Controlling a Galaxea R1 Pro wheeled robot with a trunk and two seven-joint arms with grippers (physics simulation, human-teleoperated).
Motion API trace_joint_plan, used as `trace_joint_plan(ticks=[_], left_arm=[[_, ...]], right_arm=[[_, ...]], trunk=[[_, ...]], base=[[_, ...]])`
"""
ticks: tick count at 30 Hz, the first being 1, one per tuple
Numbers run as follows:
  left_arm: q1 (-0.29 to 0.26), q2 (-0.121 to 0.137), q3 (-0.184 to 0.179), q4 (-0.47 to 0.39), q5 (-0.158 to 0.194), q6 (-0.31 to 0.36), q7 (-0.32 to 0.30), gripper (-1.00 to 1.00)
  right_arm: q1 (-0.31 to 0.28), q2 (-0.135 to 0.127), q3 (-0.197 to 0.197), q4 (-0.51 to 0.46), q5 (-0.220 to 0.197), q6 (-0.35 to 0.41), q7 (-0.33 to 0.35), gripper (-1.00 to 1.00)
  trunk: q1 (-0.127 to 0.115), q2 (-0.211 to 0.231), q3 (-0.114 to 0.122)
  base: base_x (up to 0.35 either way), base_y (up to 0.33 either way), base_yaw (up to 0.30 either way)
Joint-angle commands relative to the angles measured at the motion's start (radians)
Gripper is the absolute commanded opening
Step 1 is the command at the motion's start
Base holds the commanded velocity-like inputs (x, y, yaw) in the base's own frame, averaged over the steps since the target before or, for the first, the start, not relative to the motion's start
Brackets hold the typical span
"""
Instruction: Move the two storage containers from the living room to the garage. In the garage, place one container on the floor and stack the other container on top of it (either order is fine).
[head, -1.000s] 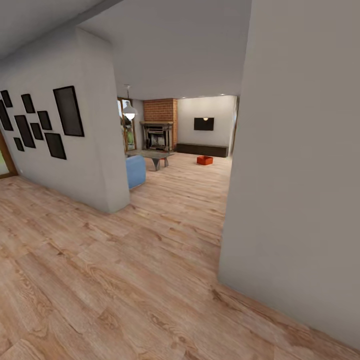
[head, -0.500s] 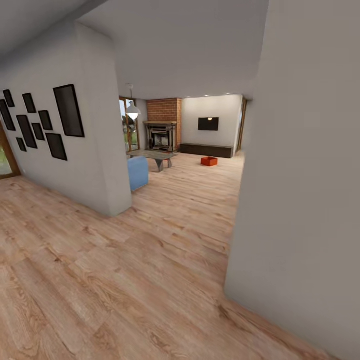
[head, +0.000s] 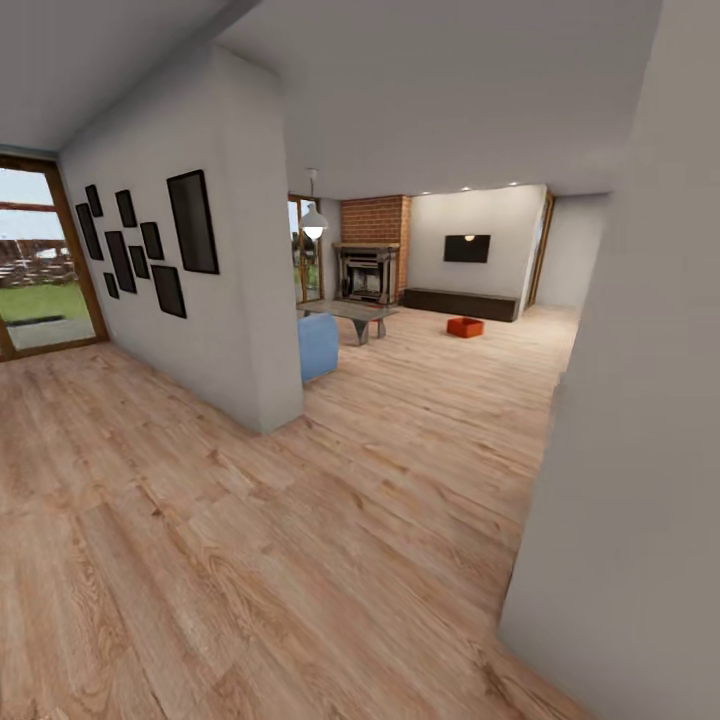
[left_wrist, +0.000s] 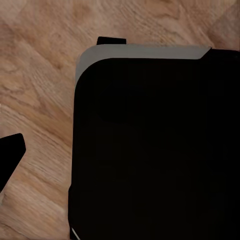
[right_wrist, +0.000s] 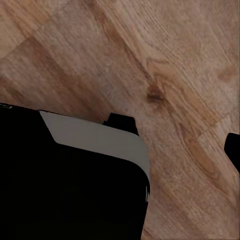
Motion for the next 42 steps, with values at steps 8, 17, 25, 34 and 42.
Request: trace_joint_plan(ticks=[8, 17, 25, 34, 42], left_arm=[[-0.001, 0.0, 0.002, 0.0, 0.006, -0.002, 0.001, 1.0], [-0.001, 0.0, 0.002, 0.001, 0.006, -0.002, 0.0, 1.0], [-0.001, 0.0, 0.002, 0.001, 0.006, -0.002, 0.001, 1.0], [-0.001, 0.0, 0.002, 0.001, 0.006, -0.002, 0.0, 1.0], [-0.001, 0.0, 0.002, 0.001, 0.006, -0.002, 0.0, 1.0]], right_arm=[[0.0, -0.002, 0.008, -0.001, -0.01, -0.002, -0.004, 1.0], [0.0, -0.002, 0.008, -0.001, -0.011, -0.002, -0.004, 1.0], [0.0, -0.003, 0.007, -0.001, -0.012, -0.002, -0.004, 1.0], [0.0, -0.011, 0.003, -0.001, -0.005, -0.004, -0.007, 1.0], [0.0, -0.017, 0.007, -0.001, -0.003, -0.005, -0.008, 1.0]], trunk=[[0.001, 0.0, -0.001], [0.001, 0.0, -0.001], [0.001, 0.0, -0.001], [0.001, 0.0, -0.001], [0.001, 0.0, -0.001]], base=[[0.323, 0.0, 0.203], [0.323, 0.0, 0.008], [0.323, 0.0, 0.0], [0.323, 0.0, 0.0], [0.323, 0.0, 0.0]])
